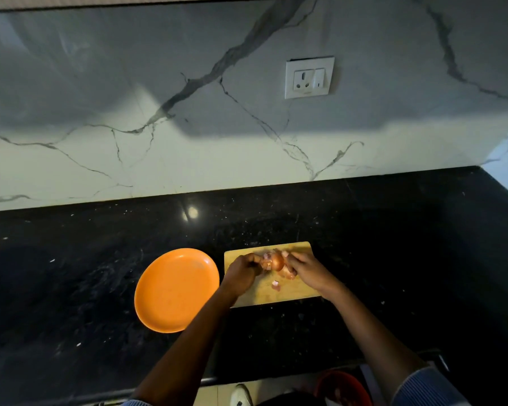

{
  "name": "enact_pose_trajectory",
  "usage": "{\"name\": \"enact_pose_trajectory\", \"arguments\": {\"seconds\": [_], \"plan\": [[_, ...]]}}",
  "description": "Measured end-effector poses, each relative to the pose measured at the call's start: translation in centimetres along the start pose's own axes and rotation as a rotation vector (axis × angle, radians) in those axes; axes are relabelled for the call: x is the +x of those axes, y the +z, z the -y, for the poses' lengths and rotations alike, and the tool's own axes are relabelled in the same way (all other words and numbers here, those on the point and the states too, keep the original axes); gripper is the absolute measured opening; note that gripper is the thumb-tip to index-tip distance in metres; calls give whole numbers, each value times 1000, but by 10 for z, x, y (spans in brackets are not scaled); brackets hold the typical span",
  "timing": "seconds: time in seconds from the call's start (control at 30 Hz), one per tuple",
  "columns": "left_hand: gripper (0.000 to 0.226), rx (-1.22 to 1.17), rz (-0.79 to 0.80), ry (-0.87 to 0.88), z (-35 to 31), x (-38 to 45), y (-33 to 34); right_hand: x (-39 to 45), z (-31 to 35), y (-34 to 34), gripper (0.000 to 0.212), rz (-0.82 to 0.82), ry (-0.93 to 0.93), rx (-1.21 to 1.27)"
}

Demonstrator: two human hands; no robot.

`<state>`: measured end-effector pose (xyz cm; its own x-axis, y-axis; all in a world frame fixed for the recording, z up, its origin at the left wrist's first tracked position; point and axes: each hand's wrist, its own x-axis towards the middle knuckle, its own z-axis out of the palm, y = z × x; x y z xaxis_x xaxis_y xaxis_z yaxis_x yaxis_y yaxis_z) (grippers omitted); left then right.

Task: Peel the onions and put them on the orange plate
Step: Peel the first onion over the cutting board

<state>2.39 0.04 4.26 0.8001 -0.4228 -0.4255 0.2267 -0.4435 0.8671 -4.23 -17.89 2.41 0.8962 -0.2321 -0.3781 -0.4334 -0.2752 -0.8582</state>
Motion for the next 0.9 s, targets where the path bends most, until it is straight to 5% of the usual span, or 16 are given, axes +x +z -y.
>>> {"name": "enact_pose_trajectory", "arguments": {"seconds": [0.23,0.37,0.57,0.9], "plan": [[18,-474,126,-276,-2,5,3,6,1,-5,54,96,15,311],[15,-563,124,-289,-5,5,15,6,-3,-1,42,50,67,427],[18,-351,33,-228,5,10,13,-5,3,2,37,48,33,185],[16,-197,65,-80,0,7,11,1,11,-4,25,2,-94,233]]}}
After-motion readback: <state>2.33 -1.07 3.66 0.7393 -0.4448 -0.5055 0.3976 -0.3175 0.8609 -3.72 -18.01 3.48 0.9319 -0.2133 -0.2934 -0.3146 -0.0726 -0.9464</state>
